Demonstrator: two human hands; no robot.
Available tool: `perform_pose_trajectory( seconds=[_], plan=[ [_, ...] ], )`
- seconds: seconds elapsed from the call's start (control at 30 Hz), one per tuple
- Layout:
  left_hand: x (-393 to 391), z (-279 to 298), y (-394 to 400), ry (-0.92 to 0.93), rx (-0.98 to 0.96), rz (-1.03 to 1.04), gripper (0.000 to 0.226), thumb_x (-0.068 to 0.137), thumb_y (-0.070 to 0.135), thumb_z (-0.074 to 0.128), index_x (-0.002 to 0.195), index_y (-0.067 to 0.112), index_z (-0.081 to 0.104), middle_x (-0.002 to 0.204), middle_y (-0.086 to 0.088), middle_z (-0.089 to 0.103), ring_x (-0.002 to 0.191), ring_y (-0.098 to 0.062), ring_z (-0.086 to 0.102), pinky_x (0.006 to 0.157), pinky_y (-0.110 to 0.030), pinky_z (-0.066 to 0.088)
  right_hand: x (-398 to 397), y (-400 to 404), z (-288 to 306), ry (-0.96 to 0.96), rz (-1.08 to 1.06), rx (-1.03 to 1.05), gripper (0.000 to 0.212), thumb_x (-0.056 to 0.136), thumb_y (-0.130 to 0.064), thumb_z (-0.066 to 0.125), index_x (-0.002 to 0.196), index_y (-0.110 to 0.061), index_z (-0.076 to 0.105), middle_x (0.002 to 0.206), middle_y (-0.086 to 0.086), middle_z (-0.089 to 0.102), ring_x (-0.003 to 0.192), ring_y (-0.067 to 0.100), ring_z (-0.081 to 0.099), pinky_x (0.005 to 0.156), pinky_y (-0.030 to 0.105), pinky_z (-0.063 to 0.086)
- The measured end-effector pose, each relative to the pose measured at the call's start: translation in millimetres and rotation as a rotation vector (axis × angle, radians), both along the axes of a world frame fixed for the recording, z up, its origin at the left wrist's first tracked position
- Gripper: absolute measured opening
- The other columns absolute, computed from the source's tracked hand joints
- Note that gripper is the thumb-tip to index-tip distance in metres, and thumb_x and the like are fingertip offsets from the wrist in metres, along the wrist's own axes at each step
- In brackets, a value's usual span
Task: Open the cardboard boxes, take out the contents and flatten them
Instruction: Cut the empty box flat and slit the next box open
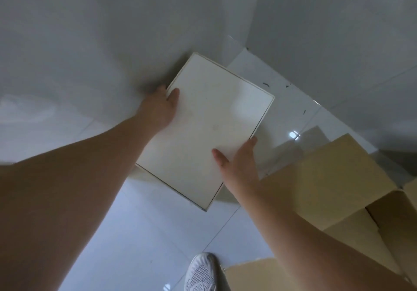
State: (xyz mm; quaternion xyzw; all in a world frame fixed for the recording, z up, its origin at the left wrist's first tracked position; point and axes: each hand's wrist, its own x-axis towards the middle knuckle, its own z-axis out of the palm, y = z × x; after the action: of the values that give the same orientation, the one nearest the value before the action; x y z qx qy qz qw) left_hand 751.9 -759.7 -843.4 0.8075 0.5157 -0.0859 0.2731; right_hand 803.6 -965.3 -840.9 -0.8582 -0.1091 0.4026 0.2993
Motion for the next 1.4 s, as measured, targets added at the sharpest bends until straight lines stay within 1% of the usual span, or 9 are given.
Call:
perform_pose_trajectory(
  seconds=[0.13, 0.33, 0.43, 0.5, 0.57, 0.63, 0.87, 1.1, 1.4],
  plan=[
    [-38, 0, -16, -0.033, 0.059, 0.090, 0.053, 0.100, 0.041, 0.036, 0.137, 0.004, 0.040, 0.136, -0.023, 0.048, 0.124, -0.038, 0.045, 0.102, -0.037, 0.035, 8, -2, 8, -0.322, 0.321, -0.148, 0.107, 0.089, -0.052, 0.056, 0.148, -0.001, -0.017, 0.157, 0.024, -0.014, 0.147, 0.034, -0.005, 0.118, 0.034, 0.007],
    [-112, -1, -69, -0.373, 0.217, 0.476, 0.044, 0.099, 0.026, 0.041, 0.137, 0.003, 0.042, 0.138, -0.015, 0.046, 0.127, -0.029, 0.042, 0.104, -0.029, 0.029, 6, -11, 21, -0.588, 0.871, -0.234, 0.086, 0.092, -0.063, 0.037, 0.153, -0.015, 0.000, 0.155, 0.024, -0.022, 0.143, 0.044, -0.019, 0.117, 0.054, 0.002],
    [-147, -37, -103, -0.520, -0.035, 0.918, 0.032, 0.092, 0.032, 0.036, 0.100, 0.009, 0.056, 0.099, -0.011, 0.058, 0.089, -0.027, 0.051, 0.074, -0.032, 0.036, -2, -21, 19, -0.590, 1.019, -0.208, 0.093, 0.086, -0.071, 0.037, 0.153, -0.018, 0.000, 0.156, 0.020, -0.021, 0.142, 0.041, -0.022, 0.116, 0.056, 0.000],
    [-163, -67, -132, -0.538, -0.337, 1.152, 0.037, 0.095, 0.040, 0.032, 0.092, 0.012, 0.056, 0.100, -0.009, 0.060, 0.085, -0.027, 0.053, 0.073, -0.034, 0.038, -7, -31, 14, -0.559, 1.112, -0.196, 0.106, 0.078, -0.079, 0.041, 0.152, -0.021, -0.008, 0.155, 0.018, -0.027, 0.141, 0.039, -0.028, 0.116, 0.058, -0.003],
    [-165, -103, -157, -0.554, -0.589, 1.196, 0.054, 0.098, 0.053, 0.027, 0.122, 0.011, 0.052, 0.115, -0.009, 0.053, 0.107, -0.032, 0.053, 0.091, -0.042, 0.040, -8, -41, 7, -0.569, 1.205, -0.186, 0.121, 0.069, -0.085, 0.047, 0.150, -0.023, -0.019, 0.151, 0.016, -0.036, 0.138, 0.037, -0.034, 0.115, 0.059, -0.006],
    [-149, -130, -166, -0.652, -0.658, 1.191, 0.066, 0.096, 0.060, 0.025, 0.142, 0.014, 0.036, 0.116, -0.005, 0.049, 0.119, -0.032, 0.045, 0.103, -0.047, 0.032, -3, -47, -1, -0.640, 1.260, -0.169, 0.127, 0.065, -0.086, 0.050, 0.148, -0.025, -0.024, 0.149, 0.013, -0.040, 0.137, 0.036, -0.036, 0.115, 0.060, -0.006],
    [-97, -166, -175, -0.994, -0.691, 1.191, 0.058, 0.097, 0.059, 0.026, 0.137, 0.019, 0.041, 0.127, -0.005, 0.059, 0.110, -0.027, 0.059, 0.079, -0.038, 0.049, 10, -54, -20, -0.755, 1.176, -0.102, 0.121, 0.064, -0.090, 0.040, 0.148, -0.029, -0.023, 0.153, 0.008, -0.036, 0.138, 0.036, -0.034, 0.116, 0.058, -0.005],
    [-29, -176, -157, -1.013, -0.692, 1.076, 0.075, 0.083, 0.072, 0.032, 0.143, 0.026, 0.031, 0.137, -0.004, 0.050, 0.112, -0.027, 0.056, 0.095, -0.049, 0.046, 59, -48, -8, -0.619, 0.947, -0.174, 0.111, 0.072, -0.083, 0.046, 0.148, -0.037, -0.021, 0.153, 0.008, -0.036, 0.144, 0.036, -0.022, 0.119, 0.052, 0.001],
    [92, -177, -126, -1.108, -0.860, 0.927, 0.059, 0.100, 0.046, 0.031, 0.153, 0.026, 0.012, 0.151, 0.004, 0.028, 0.135, -0.023, 0.033, 0.113, -0.047, 0.027, 158, -7, -23, -0.684, 0.715, -0.167, 0.106, 0.084, -0.033, 0.069, 0.152, -0.027, -0.013, 0.155, 0.014, -0.029, 0.147, 0.032, -0.010, 0.119, 0.042, 0.017]
  ],
)
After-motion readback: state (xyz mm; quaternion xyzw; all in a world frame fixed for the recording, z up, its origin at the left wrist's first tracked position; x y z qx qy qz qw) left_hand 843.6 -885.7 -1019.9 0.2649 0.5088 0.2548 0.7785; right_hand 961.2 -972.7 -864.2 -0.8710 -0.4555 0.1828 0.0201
